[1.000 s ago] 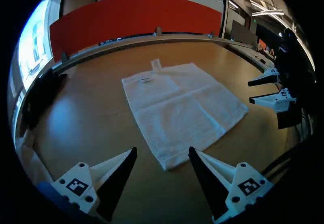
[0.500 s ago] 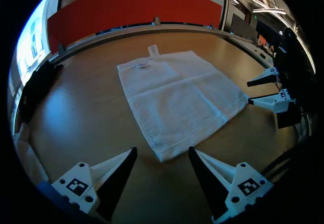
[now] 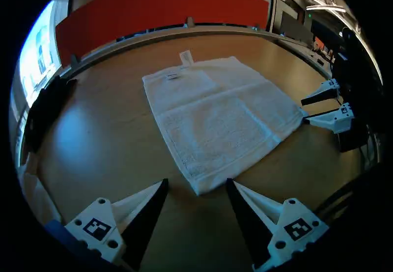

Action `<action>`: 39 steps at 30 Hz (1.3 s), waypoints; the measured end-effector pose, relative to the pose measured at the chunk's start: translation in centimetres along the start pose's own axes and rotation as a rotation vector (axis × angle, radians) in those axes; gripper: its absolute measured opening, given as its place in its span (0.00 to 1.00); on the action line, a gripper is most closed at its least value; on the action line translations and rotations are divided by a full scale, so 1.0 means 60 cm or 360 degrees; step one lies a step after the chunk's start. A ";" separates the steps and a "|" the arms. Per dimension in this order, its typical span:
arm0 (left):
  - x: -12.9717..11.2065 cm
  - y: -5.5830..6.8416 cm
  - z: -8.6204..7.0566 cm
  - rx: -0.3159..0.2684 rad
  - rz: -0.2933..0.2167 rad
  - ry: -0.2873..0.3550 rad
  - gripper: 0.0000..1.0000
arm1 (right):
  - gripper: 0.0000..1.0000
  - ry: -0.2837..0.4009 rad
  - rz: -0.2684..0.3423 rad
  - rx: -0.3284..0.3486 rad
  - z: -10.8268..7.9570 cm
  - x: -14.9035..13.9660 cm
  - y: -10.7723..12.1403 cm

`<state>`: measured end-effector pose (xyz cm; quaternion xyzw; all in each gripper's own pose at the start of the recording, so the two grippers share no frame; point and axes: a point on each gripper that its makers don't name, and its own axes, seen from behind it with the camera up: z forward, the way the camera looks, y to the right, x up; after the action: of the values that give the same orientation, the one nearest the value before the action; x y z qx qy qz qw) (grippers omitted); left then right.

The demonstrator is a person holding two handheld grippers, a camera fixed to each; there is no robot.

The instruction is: Fold towel

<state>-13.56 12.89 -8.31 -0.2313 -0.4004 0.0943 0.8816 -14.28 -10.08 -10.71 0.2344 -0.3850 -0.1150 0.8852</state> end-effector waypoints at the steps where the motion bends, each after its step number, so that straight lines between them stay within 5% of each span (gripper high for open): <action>1: 0.000 0.000 0.000 0.0001 0.0006 -0.0001 0.86 | 0.80 -0.0001 0.0003 0.0003 0.000 0.000 0.000; 26: 0.001 0.008 0.001 0.0018 0.0025 -0.0042 0.66 | 0.53 -0.0016 0.0015 0.0047 0.001 -0.004 -0.011; 38: 0.002 0.015 0.001 0.0001 0.0046 -0.0047 0.50 | 0.39 -0.0036 0.0020 0.0051 0.000 -0.004 -0.012; 39: 0.002 0.013 0.001 0.0007 0.0046 -0.0049 0.43 | 0.37 -0.0038 0.0022 0.0051 0.000 -0.004 -0.011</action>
<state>-13.54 13.62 -8.57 -0.2335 -0.4103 0.1113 0.8745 -14.46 -10.59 -11.17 0.2444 -0.3990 -0.1054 0.8775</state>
